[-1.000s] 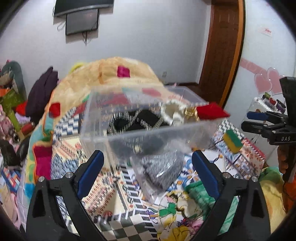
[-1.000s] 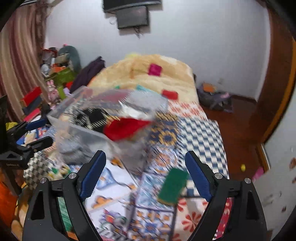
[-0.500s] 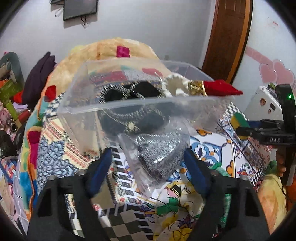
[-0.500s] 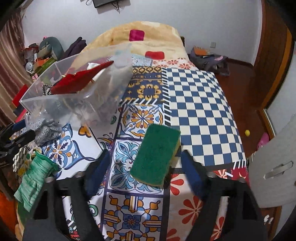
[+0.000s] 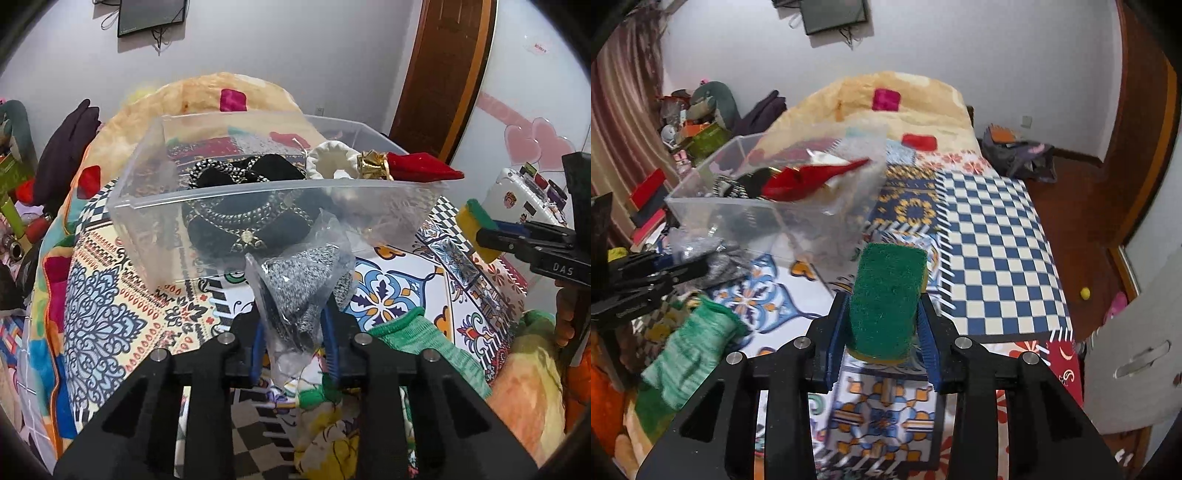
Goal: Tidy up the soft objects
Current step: 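Grasp the silver sequin bag with the left tool while the right tool grasps the green sponge, then carry the sequin bag into the box with the left tool while the right tool drops the sponge inside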
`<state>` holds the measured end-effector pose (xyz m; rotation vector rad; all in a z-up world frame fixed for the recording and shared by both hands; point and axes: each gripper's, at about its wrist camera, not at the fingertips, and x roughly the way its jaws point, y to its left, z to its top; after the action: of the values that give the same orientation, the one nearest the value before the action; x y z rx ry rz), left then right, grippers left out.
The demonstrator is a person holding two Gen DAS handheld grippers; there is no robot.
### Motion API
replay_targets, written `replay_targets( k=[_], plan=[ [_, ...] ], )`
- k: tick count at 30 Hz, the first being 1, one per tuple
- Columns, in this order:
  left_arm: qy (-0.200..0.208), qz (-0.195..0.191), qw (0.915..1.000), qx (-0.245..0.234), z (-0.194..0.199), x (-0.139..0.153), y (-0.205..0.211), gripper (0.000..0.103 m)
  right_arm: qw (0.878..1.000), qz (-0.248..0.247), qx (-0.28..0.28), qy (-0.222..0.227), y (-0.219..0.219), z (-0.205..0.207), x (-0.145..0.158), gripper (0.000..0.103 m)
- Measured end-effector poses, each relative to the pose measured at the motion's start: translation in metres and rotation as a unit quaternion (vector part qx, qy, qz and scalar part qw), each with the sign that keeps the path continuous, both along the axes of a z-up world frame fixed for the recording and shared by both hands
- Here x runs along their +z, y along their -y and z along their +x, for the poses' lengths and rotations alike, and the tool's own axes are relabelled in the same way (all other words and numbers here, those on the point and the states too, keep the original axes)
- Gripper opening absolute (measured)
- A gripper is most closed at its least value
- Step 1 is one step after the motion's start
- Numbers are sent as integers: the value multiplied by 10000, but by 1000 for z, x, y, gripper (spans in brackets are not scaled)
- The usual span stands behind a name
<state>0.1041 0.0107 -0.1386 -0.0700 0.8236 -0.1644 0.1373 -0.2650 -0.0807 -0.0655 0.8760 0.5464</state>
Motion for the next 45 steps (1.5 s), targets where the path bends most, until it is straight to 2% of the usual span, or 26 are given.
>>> replay_targets(
  k=[9,17,26,29,35,41,45],
  plan=[
    [433,-153,9989,6,-22,34,-7,21,9984,206,217,480,-19,-8,31,33],
    [925,-129,9956,-50,-36,67,-5,20,9984,316,316,350,-39,21,29,33],
    [1207,-60,9925,211,-7,87,-16,20,9975,271,545,356,-72,38,34,32],
    [1168,-12,9926,343,12,87,-24,20,9975,196,604,312,-83,45,31,32],
    [765,-28,9961,431,52,65,-34,20,9979,21,602,258,-92,54,22,32],
    [573,66,9978,327,71,47,-25,20,9979,-51,611,191,-94,56,19,32],
    [552,153,9978,324,73,45,-21,21,9980,-98,615,146,-92,54,20,32]
  ],
)
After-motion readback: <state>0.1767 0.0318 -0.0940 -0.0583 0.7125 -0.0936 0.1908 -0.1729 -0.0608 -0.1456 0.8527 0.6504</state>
